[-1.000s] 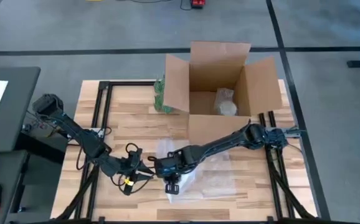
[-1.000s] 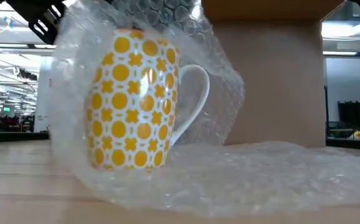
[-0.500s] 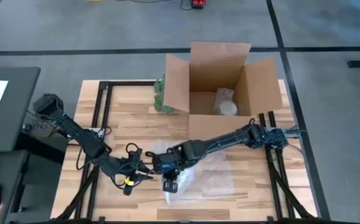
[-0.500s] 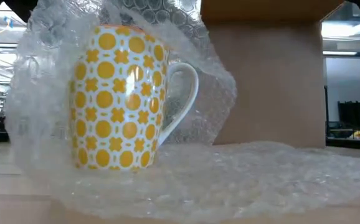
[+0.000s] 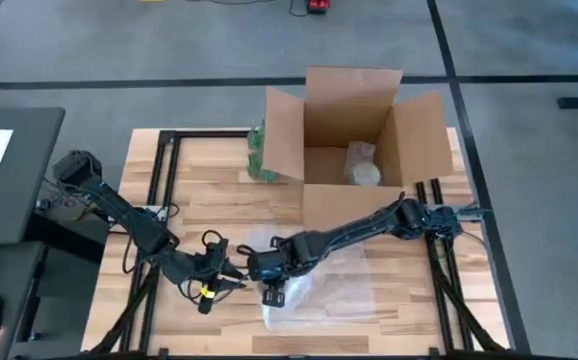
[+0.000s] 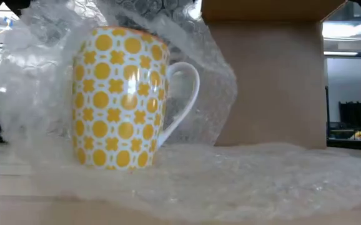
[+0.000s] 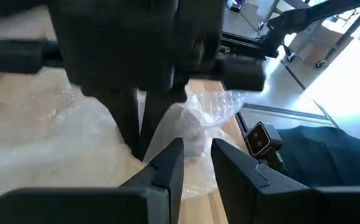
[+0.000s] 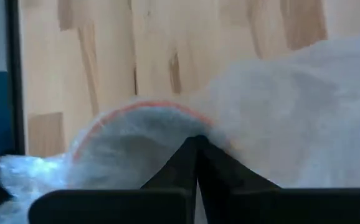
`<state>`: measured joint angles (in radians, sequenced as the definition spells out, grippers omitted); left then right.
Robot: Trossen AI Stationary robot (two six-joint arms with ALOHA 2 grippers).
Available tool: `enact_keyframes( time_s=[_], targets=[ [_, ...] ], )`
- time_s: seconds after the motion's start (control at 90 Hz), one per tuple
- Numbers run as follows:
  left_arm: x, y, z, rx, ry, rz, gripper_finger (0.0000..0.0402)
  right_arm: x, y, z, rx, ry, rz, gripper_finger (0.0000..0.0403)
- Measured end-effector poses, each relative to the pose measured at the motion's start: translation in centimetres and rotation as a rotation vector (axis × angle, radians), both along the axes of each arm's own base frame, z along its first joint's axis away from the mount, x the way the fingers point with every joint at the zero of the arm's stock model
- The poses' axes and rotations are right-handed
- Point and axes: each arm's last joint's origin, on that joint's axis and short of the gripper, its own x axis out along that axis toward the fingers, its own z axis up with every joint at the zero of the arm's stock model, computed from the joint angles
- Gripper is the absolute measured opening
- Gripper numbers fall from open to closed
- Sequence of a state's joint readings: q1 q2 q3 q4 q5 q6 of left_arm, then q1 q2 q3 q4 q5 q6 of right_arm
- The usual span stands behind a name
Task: Wrap mug
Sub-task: Wrap the orange cup with the bubble wrap
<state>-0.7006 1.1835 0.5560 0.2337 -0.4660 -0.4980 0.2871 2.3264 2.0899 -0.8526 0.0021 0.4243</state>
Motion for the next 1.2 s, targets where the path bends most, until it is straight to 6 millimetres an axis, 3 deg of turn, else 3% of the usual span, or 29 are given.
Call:
enact_keyframes(
  time_s=[0.278,0.389,0.533,0.789,0.922,1.033,1.2],
  targets=[
    [0.0,0.0,0.0,0.0,0.0,0.0,0.0066,-0.3,-0.2,-2.2,0.018,0.025,0.007,0.0],
    [0.0,0.0,0.0,0.0,0.0,0.0,0.0066,-0.2,-0.2,-2.1,0.019,0.019,0.016,0.0],
    [0.0,0.0,0.0,0.0,0.0,0.001,0.0066,-0.1,0.1,-0.6,0.015,0.022,0.035,0.0],
    [0.0,0.0,0.0,0.0,0.0,0.0,0.0066,-0.5,-0.1,4.1,-0.003,0.022,0.059,0.0],
    [0.0,0.0,0.0,0.0,0.0,0.0,0.0066,-0.5,0.2,5.2,-0.005,-0.016,0.079,0.0],
    [0.0,0.0,0.0,0.006,0.004,-0.001,0.0066,-0.5,0.7,4.7,-0.003,-0.012,0.095,0.0],
    [0.0,0.0,0.0,0.007,0.003,-0.001,0.0066,-0.9,1.0,1.2,0.036,0.079,0.102,0.0]
  ],
)
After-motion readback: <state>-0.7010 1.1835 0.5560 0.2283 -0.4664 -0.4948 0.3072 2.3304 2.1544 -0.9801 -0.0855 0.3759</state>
